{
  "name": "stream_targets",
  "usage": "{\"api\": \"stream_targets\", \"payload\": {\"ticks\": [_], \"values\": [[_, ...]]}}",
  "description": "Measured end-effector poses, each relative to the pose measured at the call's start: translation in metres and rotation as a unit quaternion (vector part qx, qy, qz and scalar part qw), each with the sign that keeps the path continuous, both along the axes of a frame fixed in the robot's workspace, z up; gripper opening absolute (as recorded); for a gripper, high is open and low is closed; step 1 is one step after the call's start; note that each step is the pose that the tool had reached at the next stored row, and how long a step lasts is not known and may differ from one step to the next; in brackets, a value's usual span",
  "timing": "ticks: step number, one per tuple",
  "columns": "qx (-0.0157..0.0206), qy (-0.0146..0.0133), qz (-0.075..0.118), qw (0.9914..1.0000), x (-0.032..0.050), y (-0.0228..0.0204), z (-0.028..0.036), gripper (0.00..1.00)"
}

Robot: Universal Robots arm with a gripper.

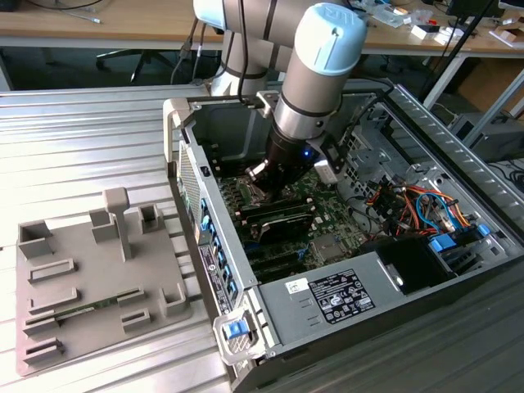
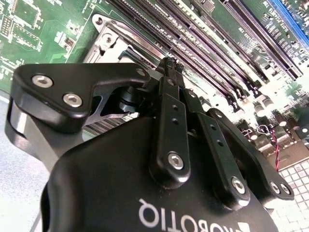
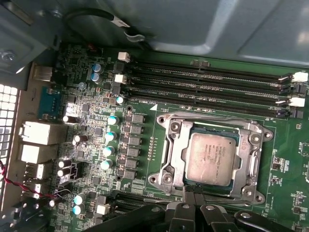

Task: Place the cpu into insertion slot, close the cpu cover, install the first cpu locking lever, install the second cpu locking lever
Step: 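Install the second cpu locking lever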

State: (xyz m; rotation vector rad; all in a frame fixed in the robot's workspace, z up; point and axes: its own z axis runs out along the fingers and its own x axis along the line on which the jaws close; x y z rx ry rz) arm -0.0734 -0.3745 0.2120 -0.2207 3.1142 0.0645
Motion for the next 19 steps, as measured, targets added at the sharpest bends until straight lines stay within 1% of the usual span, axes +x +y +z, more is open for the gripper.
{"api": "stream_targets", "payload": {"ticks": [5, 7, 12, 14, 16, 17, 19], "values": [[0.0000, 0.0000, 0.000, 1.00000, -0.0017, 0.0000, -0.0001, 0.11], [0.0001, 0.0000, 0.000, 1.00000, -0.0037, 0.0000, -0.0001, 0.11], [0.0001, -0.0001, 0.000, 1.00000, -0.0133, 0.0001, -0.0003, 0.11], [0.0000, 0.0000, 0.000, 1.00000, -0.0159, 0.0001, -0.0003, 0.11], [0.0000, 0.0000, 0.000, 1.00000, -0.0207, 0.0001, -0.0003, 0.11], [0.0001, 0.0000, 0.000, 1.00000, -0.0243, 0.0001, -0.0003, 0.11], [0.0001, 0.0000, 0.000, 1.00000, -0.0283, 0.0001, -0.0003, 0.11]]}}
